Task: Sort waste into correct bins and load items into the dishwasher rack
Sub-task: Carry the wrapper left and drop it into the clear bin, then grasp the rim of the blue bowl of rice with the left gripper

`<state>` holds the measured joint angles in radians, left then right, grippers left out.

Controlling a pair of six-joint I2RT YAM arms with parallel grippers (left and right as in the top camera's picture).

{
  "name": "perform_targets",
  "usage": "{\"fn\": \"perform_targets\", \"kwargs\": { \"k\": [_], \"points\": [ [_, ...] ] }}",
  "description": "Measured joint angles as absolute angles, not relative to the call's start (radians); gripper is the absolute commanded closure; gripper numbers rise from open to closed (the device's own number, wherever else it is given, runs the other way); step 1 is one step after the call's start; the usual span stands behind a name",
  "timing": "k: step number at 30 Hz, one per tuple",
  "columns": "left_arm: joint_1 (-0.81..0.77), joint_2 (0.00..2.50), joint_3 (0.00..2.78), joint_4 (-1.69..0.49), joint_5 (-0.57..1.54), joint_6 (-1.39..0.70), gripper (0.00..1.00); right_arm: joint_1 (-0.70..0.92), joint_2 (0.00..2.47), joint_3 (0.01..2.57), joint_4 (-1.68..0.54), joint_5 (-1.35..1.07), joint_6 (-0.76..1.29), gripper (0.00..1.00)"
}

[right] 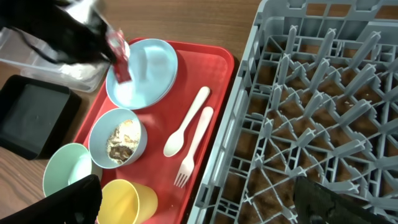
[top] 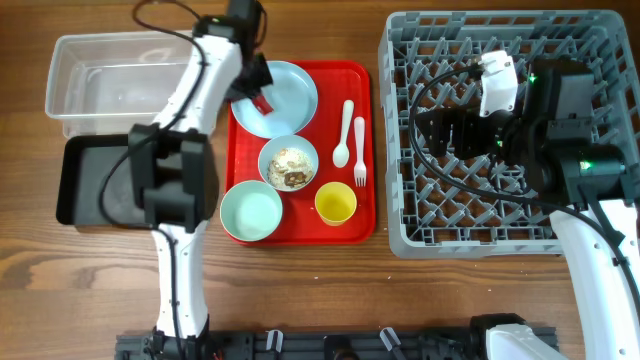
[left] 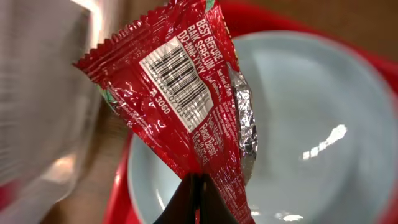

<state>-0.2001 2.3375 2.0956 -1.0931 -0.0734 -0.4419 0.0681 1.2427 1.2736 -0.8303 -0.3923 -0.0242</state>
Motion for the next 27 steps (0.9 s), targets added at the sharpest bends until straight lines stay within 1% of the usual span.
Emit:
{"fn": "perform_targets", "kwargs": {
  "k": [6,11,13,18,19,20,21,22,23,24,25,26,27],
  "points": [
    [-0.206,2.172,2.095,-1.102,-0.07,-0.381,0.96,0.068,1.243,1.274,-0.83,-0.392,-0.024,0.0],
    [-0.184,2.089,2.095,-1.157,-0.078,-0.366,0.96,0.068,1.243,1.274,-0.83,-0.392,-0.024,0.0],
    [-0.153,2.077,2.095,-1.164,-0.08,-0.363,0.96,0.068,1.243,1.274,-0.83,-0.392,-0.024,0.0],
    [0.009,2.078,2.095,-1.159,-0.086,-0.363,0.95,0.068,1.243,1.274,-0.83,-0.392,-0.024,0.0],
    [0.043,2.082,2.095,-1.152,-0.086,-0.364,0.9,0.068,1.243,1.274,-0.829,-0.392,-0.024,0.0],
    [0.074,2.087,2.095,-1.144,-0.089,-0.363,0.8,0.068,1.243,1.274,-0.829,-0.392,-0.024,0.0],
    [0.095,2.093,2.095,-1.137,-0.091,-0.361,0.67,0.068,1.243,1.274,-0.829,-0.392,-0.024,0.0],
    [0.116,2.103,2.095,-1.132,-0.093,-0.363,0.45,0.068,1.243,1.274,-0.829,-0.392,-0.024,0.0],
    [0.129,2.112,2.095,-1.131,-0.096,-0.357,0.32,0.068,1.243,1.274,-0.829,-0.392,-0.025,0.0],
    [0.138,2.12,2.095,-1.131,-0.097,-0.358,0.22,0.068,1.243,1.274,-0.829,-0.392,-0.024,0.0],
    [0.146,2.131,2.095,-1.132,-0.097,-0.353,0.15,0.068,1.243,1.274,-0.829,-0.392,-0.025,0.0],
    [0.149,2.141,2.095,-1.134,-0.097,-0.351,0.12,0.068,1.243,1.274,-0.826,-0.392,-0.024,0.0],
    [0.15,2.145,2.095,-1.134,-0.097,-0.346,0.11,0.068,1.243,1.274,-0.824,-0.392,-0.024,0.0]
  ]
}}
